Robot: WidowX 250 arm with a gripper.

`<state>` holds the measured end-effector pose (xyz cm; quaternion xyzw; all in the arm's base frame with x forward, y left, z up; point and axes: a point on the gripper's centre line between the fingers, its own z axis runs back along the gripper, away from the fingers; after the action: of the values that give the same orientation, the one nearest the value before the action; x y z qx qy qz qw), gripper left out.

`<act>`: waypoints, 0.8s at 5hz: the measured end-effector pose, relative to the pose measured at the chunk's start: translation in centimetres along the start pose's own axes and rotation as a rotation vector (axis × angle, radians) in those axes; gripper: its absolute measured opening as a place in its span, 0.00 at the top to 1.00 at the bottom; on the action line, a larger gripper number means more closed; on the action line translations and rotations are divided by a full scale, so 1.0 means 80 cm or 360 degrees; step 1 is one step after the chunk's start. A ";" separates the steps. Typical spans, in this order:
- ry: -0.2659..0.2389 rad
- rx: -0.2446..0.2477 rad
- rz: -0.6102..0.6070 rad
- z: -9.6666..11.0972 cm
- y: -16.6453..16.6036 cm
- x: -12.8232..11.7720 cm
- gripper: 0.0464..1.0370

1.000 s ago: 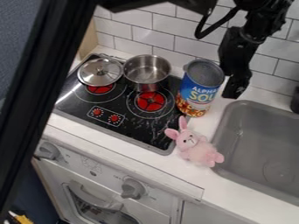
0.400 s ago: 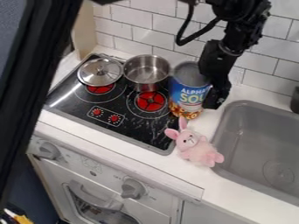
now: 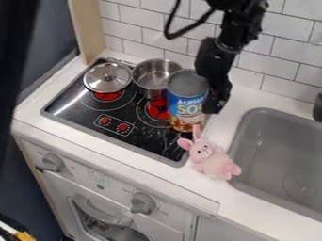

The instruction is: MOVED the can to the center of the stove

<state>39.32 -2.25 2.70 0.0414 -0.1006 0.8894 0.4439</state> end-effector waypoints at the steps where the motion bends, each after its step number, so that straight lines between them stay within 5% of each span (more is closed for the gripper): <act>1: -0.0035 0.0003 0.0105 -0.005 -0.004 0.026 0.04; 4: -0.0151 0.0071 0.0276 -0.017 -0.016 0.070 0.04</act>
<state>36.99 3.21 2.47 0.0845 -0.1049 0.9236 0.3590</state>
